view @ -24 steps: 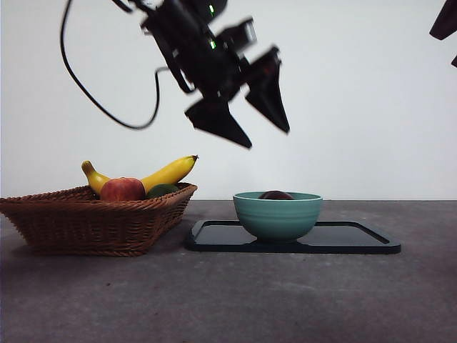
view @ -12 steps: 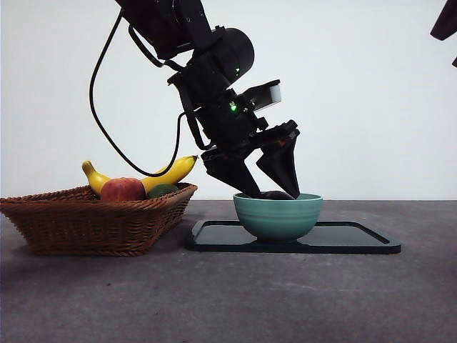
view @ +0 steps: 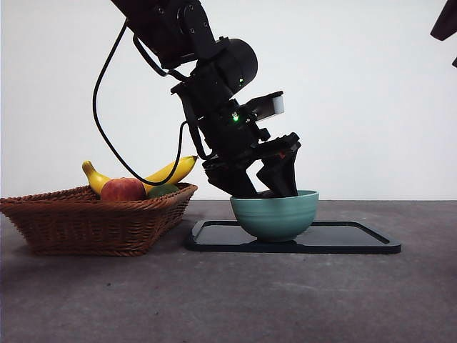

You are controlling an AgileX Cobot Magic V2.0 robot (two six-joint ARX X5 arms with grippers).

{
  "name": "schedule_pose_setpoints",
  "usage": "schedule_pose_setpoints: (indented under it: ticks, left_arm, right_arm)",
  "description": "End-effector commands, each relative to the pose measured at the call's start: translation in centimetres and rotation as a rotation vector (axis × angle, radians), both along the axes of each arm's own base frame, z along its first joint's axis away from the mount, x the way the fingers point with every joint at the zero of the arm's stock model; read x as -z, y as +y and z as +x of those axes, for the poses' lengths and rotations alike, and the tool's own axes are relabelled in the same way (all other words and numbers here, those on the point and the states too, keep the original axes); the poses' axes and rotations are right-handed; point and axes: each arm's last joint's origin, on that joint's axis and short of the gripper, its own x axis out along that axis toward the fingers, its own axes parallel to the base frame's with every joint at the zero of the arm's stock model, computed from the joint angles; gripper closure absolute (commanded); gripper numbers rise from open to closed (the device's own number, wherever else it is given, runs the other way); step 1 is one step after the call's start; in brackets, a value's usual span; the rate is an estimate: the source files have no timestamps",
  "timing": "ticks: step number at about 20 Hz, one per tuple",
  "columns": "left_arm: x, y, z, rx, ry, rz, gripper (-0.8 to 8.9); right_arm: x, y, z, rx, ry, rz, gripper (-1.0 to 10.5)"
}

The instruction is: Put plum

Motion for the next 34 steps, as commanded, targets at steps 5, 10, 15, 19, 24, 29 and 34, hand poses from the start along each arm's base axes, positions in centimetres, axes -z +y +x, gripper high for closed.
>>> schedule_pose_setpoints:
  ticks: [5,10,15,19,24,29,34]
  left_arm:
    - [0.5,-1.0,0.0,0.02,0.004,0.004,5.45]
    - [-2.7,-0.6,-0.1,0.009,-0.035,-0.033,5.44]
    - [-10.0,1.8,-1.2,-0.037,-0.155,-0.149,5.43]
    - [-16.2,5.9,-2.9,-0.125,-0.225,-0.238,5.43]
    - [-21.7,12.8,-5.7,-0.265,-0.266,-0.27,5.43]
    - [-22.7,18.6,-7.7,-0.409,-0.215,-0.207,5.43]
    - [-19.2,21.6,-8.7,-0.494,-0.166,-0.161,5.43]
  right_arm:
    - [-0.2,0.1,0.0,-0.002,-0.003,0.005,7.2]
    - [-0.2,0.1,0.0,-0.002,-0.003,0.005,7.2]
    - [-0.3,0.1,0.1,-0.002,-0.007,0.007,7.2]
    - [-0.3,0.1,0.1,-0.002,-0.017,0.012,7.2]
    - [-0.3,0.1,0.1,-0.002,-0.017,0.012,7.2]
    - [-0.3,0.1,0.1,-0.002,-0.018,0.011,7.2]
    - [-0.4,0.2,0.2,-0.004,-0.029,0.014,7.2]
